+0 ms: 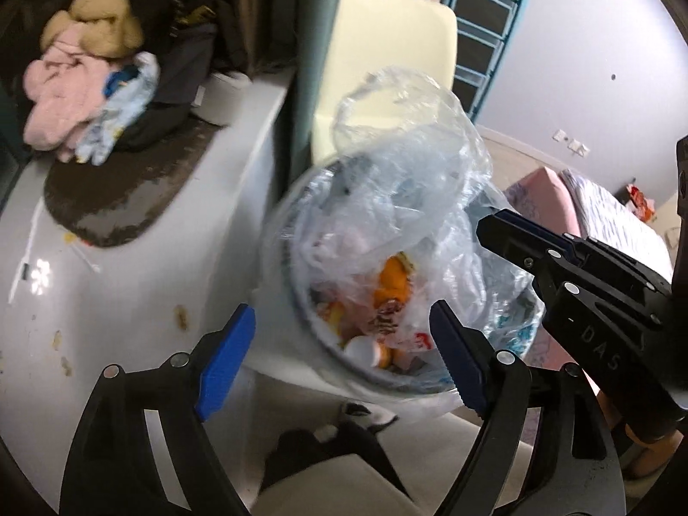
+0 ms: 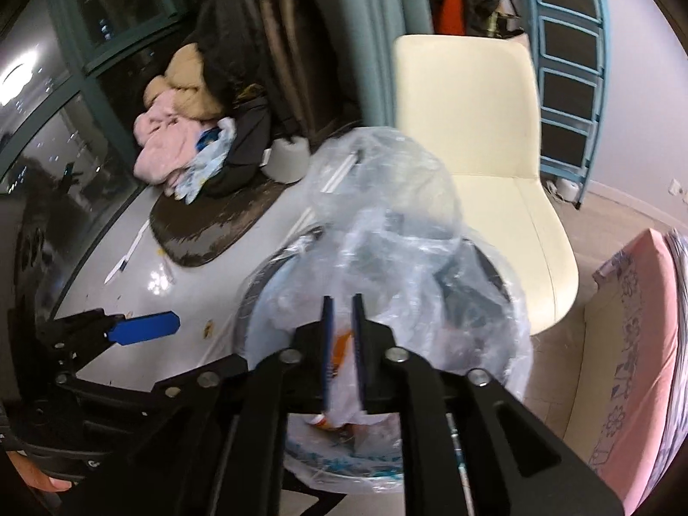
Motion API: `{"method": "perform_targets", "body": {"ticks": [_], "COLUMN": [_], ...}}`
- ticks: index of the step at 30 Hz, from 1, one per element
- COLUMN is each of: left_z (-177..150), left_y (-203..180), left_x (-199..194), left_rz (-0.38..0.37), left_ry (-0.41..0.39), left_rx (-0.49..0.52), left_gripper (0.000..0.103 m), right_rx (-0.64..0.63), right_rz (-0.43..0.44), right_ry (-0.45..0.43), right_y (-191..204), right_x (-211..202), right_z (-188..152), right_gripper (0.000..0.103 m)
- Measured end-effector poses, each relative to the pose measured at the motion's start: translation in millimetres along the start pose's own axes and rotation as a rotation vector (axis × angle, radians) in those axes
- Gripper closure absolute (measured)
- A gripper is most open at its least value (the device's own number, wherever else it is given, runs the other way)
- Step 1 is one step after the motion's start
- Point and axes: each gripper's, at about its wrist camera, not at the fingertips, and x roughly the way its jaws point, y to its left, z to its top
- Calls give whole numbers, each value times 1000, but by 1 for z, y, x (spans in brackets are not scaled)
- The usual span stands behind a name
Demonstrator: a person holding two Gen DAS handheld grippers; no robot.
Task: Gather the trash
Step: 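Move both open grippers back over the table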
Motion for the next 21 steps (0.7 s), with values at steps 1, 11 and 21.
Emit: {"method": "perform_targets", "body": {"ticks": [1,11,21], "left_z": [-2,-58,-120], "left_y": [4,83,153], "left_x": [-4,-52,-91], "left_rz": [1,25,60], "left_ry": [-7,-28,-46], "left_rx": [-4,-122,-230], "left_gripper": [23,21,21], "right_rx": [-10,-105,-199], "right_rz": [1,30,73], "right_ry": [-8,-49,-40], "right_y": [7,100,187], "right_x": [-1,-18,-23], "right_z": [-1,-27,-59], "right_gripper": [86,64,64]}}
